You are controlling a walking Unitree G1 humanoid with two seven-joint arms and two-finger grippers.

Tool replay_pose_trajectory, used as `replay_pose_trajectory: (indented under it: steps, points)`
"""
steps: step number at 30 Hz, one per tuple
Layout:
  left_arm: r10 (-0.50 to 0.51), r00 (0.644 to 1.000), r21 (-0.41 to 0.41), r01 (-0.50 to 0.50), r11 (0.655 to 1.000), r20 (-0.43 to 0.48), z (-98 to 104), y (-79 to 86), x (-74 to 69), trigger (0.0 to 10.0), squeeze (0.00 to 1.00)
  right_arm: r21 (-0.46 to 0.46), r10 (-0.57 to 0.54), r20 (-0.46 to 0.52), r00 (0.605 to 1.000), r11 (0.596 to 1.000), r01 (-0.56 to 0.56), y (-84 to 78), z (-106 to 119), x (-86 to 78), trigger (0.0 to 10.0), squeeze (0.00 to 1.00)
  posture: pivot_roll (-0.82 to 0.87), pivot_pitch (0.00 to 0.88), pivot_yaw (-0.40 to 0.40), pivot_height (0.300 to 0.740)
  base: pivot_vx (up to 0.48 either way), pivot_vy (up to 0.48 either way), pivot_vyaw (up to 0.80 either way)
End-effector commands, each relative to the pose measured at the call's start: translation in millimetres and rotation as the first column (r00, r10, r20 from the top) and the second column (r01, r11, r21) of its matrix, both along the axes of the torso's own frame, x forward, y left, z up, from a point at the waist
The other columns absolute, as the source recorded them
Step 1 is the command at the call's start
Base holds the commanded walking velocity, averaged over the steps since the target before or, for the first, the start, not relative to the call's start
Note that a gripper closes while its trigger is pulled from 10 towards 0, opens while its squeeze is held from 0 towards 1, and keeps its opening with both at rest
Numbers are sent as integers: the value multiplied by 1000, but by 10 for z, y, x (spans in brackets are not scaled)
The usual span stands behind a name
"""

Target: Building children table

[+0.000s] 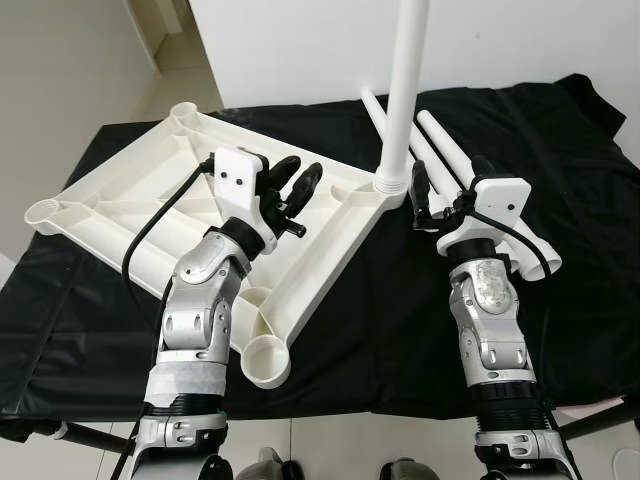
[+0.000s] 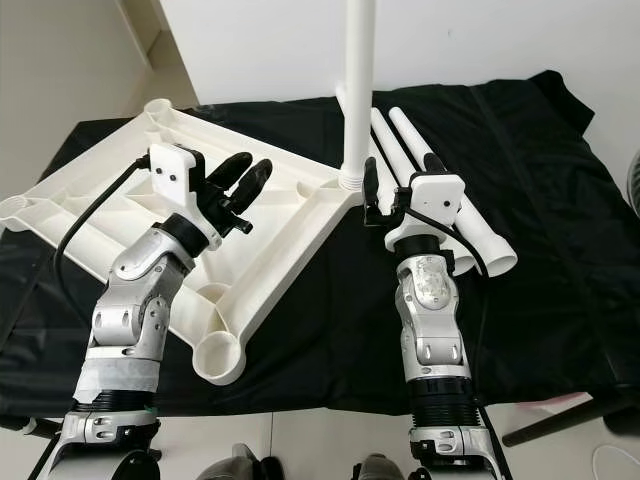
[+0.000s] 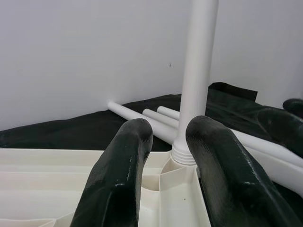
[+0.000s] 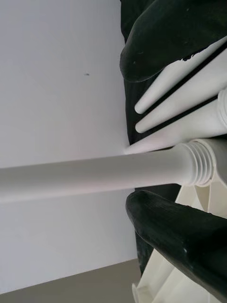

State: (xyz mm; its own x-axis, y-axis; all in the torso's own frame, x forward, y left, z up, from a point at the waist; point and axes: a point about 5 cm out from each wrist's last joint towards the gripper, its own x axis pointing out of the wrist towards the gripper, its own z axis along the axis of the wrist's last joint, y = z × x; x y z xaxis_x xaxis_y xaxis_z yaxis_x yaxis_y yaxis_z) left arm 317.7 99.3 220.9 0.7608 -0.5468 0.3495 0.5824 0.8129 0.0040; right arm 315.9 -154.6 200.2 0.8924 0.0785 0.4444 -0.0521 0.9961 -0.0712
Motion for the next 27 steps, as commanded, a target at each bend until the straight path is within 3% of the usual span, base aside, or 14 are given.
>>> replay_pose_trajectory:
  steps: [1, 14, 27]
  points:
    - [207, 976, -52, -210, 976, -66, -38, 99, 60, 10000, 0, 4, 24, -13, 1000, 1000, -24, 66, -69, 3, 10000, 0, -70, 0, 138, 740, 0, 0, 0]
    - [141, 986, -17, -143, 990, -93, -117, -28, 19, 10000, 0, -2, -15, -9, 1000, 1000, 15, -34, -103, -25, 10000, 0, -78, 7, 160, 740, 0, 0, 0]
    - [103, 987, -23, -107, 994, -123, -162, -86, -26, 10000, 0, -1, -20, -5, 1000, 1000, 20, -7, -124, -44, 10000, 0, -98, 23, 188, 740, 0, 0, 0]
